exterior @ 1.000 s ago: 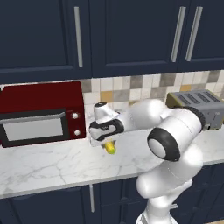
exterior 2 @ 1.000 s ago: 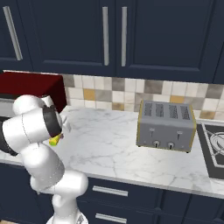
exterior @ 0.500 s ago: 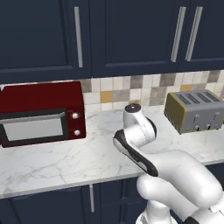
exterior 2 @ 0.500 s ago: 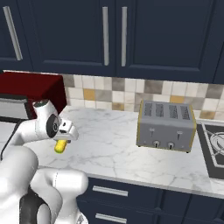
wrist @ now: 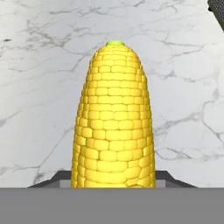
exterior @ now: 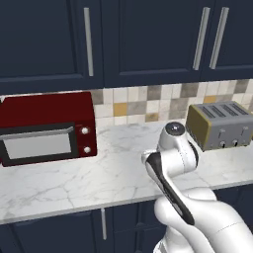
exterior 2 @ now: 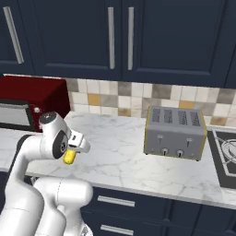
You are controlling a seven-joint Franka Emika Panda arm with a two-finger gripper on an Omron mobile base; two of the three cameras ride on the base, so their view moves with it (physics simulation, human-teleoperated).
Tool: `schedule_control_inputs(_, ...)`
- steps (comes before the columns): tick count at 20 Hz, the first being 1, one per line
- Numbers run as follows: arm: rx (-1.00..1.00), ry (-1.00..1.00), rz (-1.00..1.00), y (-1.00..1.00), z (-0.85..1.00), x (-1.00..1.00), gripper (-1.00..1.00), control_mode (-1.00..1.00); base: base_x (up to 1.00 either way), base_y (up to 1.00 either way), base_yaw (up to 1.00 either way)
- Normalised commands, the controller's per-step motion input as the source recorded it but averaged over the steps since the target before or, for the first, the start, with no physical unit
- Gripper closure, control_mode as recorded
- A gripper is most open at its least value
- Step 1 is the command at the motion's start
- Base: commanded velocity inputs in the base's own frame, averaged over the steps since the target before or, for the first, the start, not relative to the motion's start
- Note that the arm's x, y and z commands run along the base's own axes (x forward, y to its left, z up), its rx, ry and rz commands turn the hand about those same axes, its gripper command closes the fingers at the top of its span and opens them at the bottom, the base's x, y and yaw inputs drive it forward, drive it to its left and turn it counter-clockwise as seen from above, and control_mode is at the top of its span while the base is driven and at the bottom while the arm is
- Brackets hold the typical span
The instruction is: Place the corn in the correct fridge rack based on whether it is a fruit or vegetable. Finally, close the fridge door.
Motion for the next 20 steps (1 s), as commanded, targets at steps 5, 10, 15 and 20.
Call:
schedule_control_inputs(5,0.00,0.00,0.00,0.00,0.00,0.00,1.00,1.00,-0.71,0.00,0.00)
schedule_control_inputs(10,0.00,0.00,0.00,0.00,0.00,0.00,1.00,1.00,-1.00,0.16,0.00)
schedule_control_inputs(15,0.00,0.00,0.00,0.00,0.00,0.00,1.00,1.00,-1.00,0.13,0.04)
schedule_control_inputs(20,0.00,0.00,0.00,0.00,0.00,0.00,1.00,1.00,-1.00,0.26,0.26)
